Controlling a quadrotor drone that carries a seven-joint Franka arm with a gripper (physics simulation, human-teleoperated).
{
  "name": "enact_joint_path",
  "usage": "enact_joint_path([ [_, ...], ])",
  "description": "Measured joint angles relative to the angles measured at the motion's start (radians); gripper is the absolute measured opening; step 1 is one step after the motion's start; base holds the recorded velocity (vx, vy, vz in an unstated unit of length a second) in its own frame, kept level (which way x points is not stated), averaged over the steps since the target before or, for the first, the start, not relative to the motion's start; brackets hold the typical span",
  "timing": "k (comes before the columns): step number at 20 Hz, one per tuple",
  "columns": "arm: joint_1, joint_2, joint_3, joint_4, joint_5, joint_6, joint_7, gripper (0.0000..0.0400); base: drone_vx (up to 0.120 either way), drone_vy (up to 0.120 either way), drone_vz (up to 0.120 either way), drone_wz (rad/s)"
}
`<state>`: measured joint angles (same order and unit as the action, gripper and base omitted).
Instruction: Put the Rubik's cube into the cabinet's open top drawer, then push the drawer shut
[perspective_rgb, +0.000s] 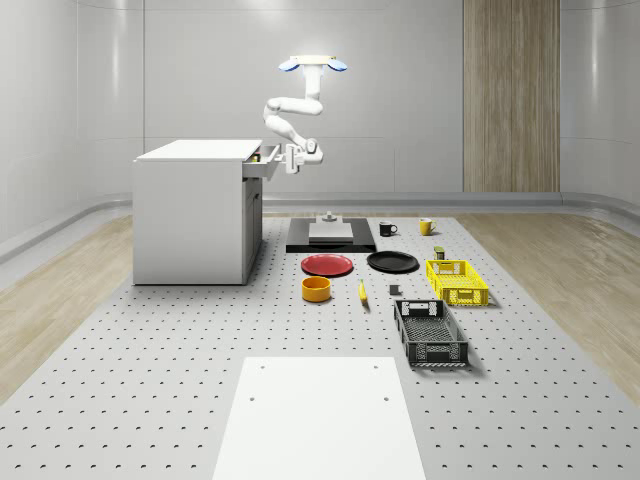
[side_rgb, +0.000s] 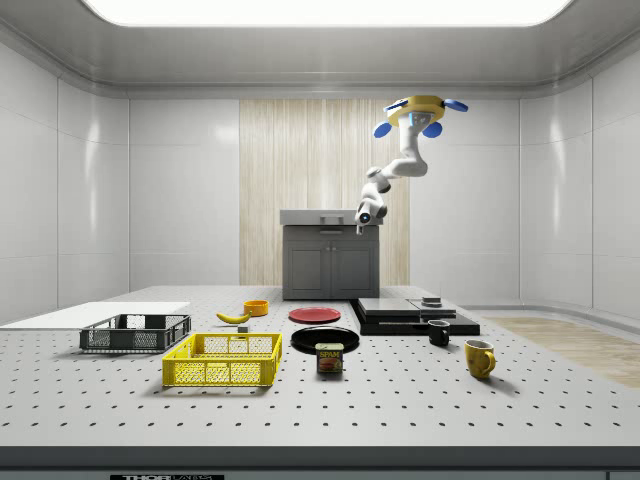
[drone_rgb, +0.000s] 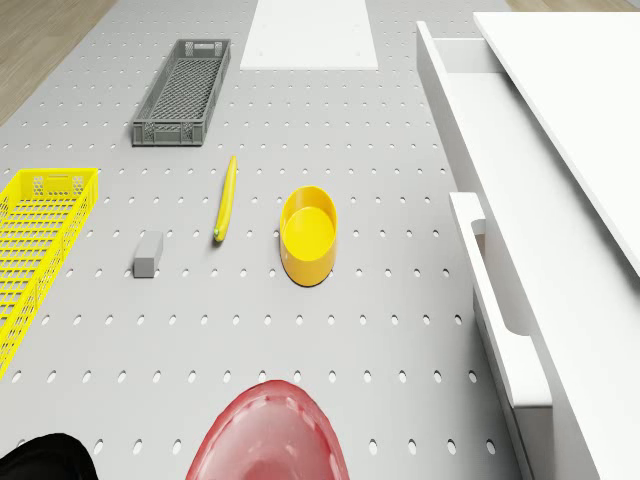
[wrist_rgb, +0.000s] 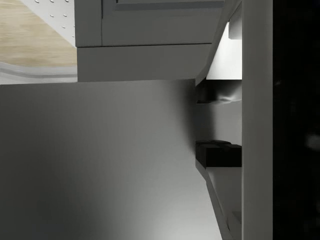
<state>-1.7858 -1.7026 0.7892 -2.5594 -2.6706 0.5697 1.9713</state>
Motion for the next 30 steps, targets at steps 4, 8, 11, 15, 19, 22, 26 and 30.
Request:
enact_joint_path([
  [4, 0.026, -0.002, -0.033, 0.021, -0.054, 0.038, -0.003, 0.0106, 0.0, 0.0, 0.0, 0.0],
  [8, 0.063, -0.003, -0.028, 0.057, -0.129, 0.088, -0.095, 0.0105, 0.0, 0.0, 0.0, 0.0],
  [11, 0.059, -0.006, -0.063, 0.091, -0.133, 0.129, -0.045, 0.0113, 0.0, -0.093, 0.0, 0.0],
  [15, 0.053, -0.01, -0.084, 0.13, -0.137, 0.171, -0.02, 0.0109, 0.0, -0.07, 0.0, 0.0],
  [19, 0.067, -0.01, -0.062, 0.157, -0.166, 0.198, -0.101, 0.0106, 0.0, 0.1, 0.0, 0.0],
  [22, 0.074, -0.012, -0.048, 0.169, -0.178, 0.212, -0.138, 0.0106, 0.0, 0.12, 0.0, 0.0],
  [26, 0.081, -0.013, -0.035, 0.18, -0.188, 0.224, -0.17, 0.0105, 0.0, 0.12, 0.0, 0.0],
  [30, 0.085, -0.014, -0.026, 0.186, -0.193, 0.231, -0.188, 0.0105, 0.0, 0.12, 0.0, 0.0],
])
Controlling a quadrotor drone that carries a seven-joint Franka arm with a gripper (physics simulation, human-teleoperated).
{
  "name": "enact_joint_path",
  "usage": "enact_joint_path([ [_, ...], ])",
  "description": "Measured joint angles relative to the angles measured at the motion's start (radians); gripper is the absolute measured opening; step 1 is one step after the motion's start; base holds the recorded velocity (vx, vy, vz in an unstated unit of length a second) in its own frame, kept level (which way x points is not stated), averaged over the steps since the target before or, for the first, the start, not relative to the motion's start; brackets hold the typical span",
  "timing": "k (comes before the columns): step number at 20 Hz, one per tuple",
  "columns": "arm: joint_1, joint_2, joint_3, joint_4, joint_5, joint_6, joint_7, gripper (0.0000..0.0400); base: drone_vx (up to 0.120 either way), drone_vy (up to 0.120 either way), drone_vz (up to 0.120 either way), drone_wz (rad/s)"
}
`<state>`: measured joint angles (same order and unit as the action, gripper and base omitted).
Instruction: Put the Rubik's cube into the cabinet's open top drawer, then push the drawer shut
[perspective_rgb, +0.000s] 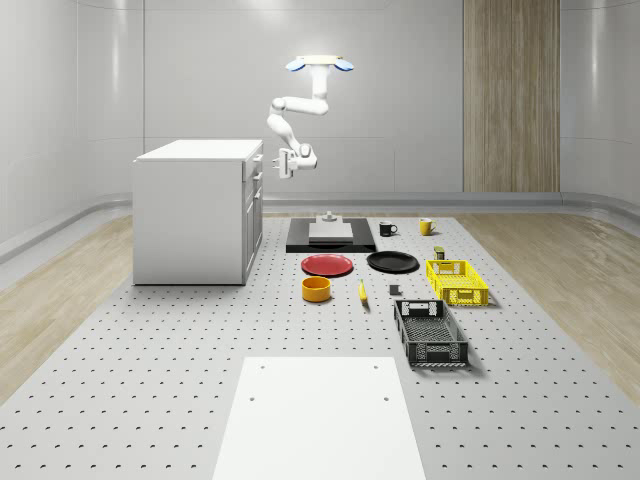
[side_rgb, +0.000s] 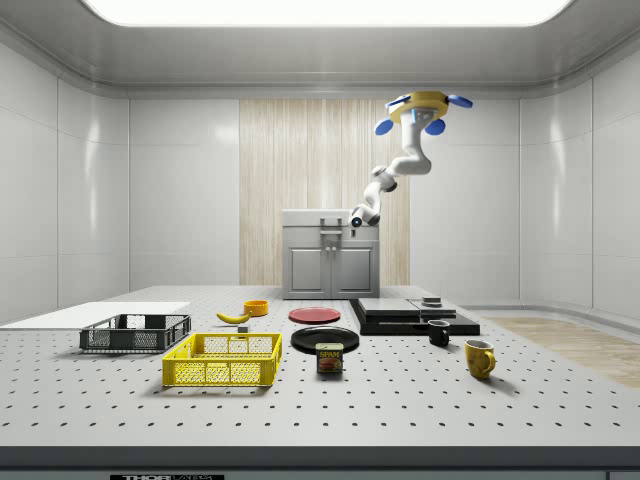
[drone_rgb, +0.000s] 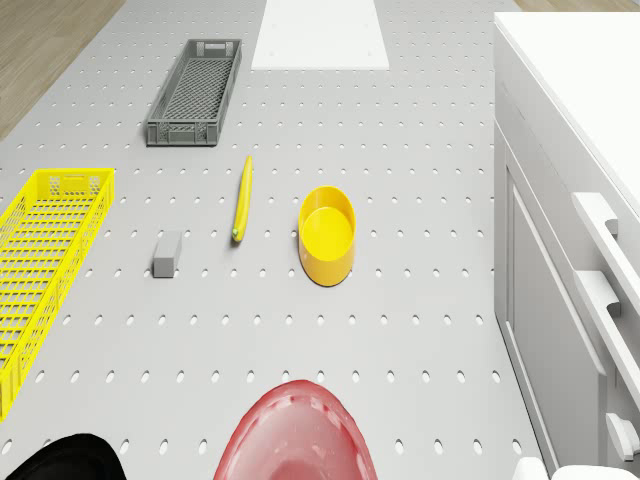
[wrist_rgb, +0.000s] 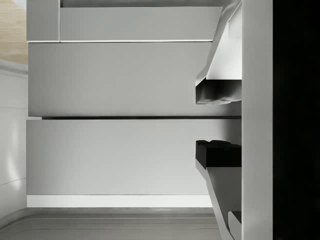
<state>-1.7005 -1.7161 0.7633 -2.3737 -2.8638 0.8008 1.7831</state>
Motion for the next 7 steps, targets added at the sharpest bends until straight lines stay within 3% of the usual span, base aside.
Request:
enact_joint_path([
  [7, 0.004, 0.0, 0.009, 0.005, -0.005, 0.005, -0.016, 0.0105, 0.0, 0.0, 0.0, 0.0],
])
